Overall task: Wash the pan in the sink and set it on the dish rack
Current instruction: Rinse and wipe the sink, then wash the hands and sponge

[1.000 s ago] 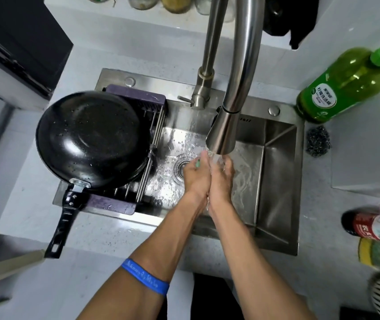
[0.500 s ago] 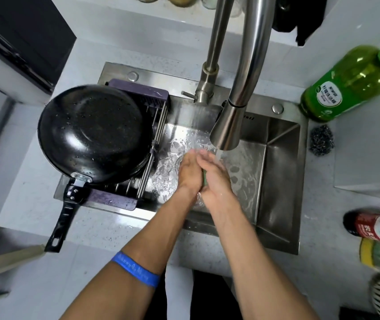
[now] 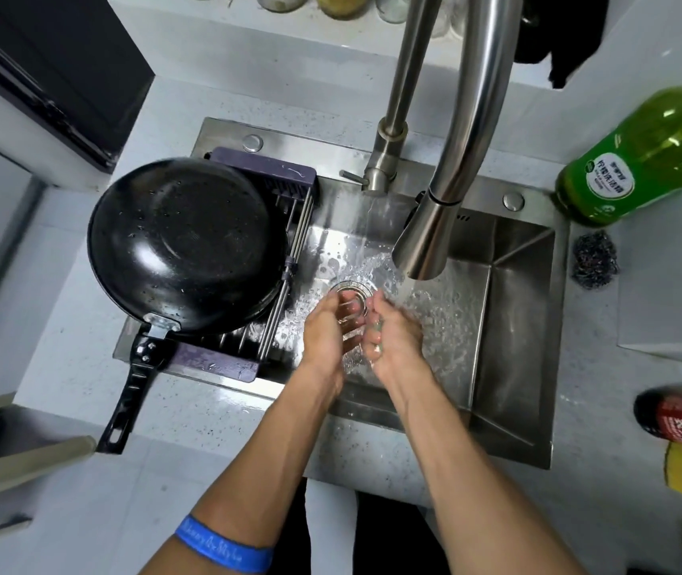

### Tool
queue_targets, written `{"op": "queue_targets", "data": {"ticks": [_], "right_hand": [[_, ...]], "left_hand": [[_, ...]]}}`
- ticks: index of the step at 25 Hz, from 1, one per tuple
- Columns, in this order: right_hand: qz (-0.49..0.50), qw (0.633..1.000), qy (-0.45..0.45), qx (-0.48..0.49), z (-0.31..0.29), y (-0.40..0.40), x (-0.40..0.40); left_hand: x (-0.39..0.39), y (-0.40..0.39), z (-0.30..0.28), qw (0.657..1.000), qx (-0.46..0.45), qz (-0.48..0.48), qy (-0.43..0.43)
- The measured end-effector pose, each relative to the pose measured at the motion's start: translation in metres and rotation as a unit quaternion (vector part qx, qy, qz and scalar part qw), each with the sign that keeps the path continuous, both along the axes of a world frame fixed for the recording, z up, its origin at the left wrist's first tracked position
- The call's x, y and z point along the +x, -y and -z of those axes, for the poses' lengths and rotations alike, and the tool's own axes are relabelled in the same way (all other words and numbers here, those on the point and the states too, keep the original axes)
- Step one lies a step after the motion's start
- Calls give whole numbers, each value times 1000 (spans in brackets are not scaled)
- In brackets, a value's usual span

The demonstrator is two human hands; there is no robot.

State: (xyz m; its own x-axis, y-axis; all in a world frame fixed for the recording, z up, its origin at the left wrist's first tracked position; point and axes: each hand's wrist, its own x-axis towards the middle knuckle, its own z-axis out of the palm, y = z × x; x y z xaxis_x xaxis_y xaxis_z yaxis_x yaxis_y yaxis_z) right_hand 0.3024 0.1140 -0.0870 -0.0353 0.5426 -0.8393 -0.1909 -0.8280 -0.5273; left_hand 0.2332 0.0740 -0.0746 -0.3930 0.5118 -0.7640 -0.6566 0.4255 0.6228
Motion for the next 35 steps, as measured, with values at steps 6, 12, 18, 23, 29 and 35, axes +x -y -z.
{"op": "queue_targets", "data": {"ticks": [6, 12, 18, 23, 29, 35], "right_hand": [[-58, 998, 34, 19, -1, 19, -17], [-370, 918, -1, 145, -32, 22, -11], [-425, 883, -24, 195, -41, 42, 11], [-179, 957, -180, 141, -48, 89, -21], [-174, 952, 9, 253, -62, 148, -51], [-111, 952, -20, 286, -81, 170, -27]], "left_hand": [[1, 45, 2, 996, -56, 36, -66], [-24, 78, -25, 994, 83, -69, 14], [-66, 91, -52, 988, 148, -38, -27], [-100, 125, -73, 978, 176, 101, -56], [-129, 150, -76, 962, 182, 177, -101], [-140, 177, -51, 962, 268, 54, 16]]}}
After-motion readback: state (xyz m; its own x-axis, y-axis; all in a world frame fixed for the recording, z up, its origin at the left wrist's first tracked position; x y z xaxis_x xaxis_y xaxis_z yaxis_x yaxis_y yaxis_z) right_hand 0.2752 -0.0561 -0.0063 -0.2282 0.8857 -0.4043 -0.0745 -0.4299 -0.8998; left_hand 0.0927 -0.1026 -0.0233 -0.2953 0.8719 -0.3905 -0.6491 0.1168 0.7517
